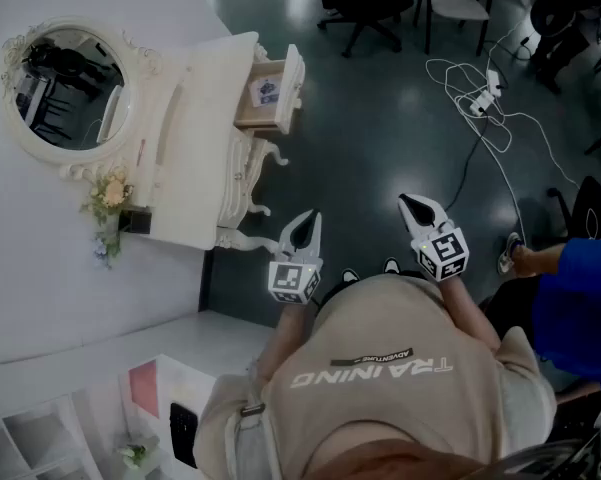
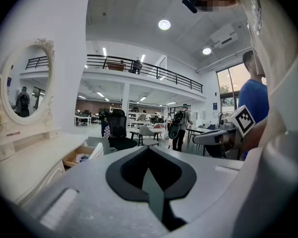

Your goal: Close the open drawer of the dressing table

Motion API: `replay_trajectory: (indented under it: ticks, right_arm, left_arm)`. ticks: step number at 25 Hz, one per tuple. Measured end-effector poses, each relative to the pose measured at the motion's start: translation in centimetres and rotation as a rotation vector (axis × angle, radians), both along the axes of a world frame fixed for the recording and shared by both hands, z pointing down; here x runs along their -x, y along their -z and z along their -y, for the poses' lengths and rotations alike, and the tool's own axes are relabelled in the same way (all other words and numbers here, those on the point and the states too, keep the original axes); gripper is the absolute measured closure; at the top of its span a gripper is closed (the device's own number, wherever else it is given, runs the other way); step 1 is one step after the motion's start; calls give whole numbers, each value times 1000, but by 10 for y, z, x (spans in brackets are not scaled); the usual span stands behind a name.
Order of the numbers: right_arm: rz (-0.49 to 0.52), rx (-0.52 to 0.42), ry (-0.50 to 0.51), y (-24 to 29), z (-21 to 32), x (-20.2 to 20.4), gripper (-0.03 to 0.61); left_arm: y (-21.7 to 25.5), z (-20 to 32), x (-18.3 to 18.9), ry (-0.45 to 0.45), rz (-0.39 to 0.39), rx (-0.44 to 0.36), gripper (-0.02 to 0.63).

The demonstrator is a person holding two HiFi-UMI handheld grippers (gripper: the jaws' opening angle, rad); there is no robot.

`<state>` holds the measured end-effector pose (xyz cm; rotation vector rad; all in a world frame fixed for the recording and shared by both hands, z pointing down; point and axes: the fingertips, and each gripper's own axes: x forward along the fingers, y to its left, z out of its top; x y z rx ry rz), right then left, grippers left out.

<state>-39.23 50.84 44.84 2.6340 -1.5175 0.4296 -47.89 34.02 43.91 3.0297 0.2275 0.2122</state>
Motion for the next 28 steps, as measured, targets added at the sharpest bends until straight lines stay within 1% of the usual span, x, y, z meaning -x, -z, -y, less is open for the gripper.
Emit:
replay_trajectory:
  ticks: [4, 12, 18, 23, 26, 28]
  right_arm:
    - [-2, -13, -24, -1, 15, -2, 574]
    - [-19, -14, -63, 2, 45, -2, 574]
    - [-20, 0, -114, -4, 57, -6, 574]
    - [10, 24, -152, -19, 53, -38, 574]
    - [26, 11, -133, -26, 56, -71, 574]
    - [26, 9, -105, -30, 60, -100, 574]
  left_arm:
    - [-7, 18, -1, -14, 11, 4, 614]
    - [-9, 54, -7, -56, 6, 4, 614]
    - [-27, 71, -21, -93, 23, 36, 614]
    - [-39, 71, -57, -122, 48, 48, 614]
    - [-44, 72, -89, -118, 67, 33, 614]
    - [-46, 73, -115, -100, 85, 16, 614]
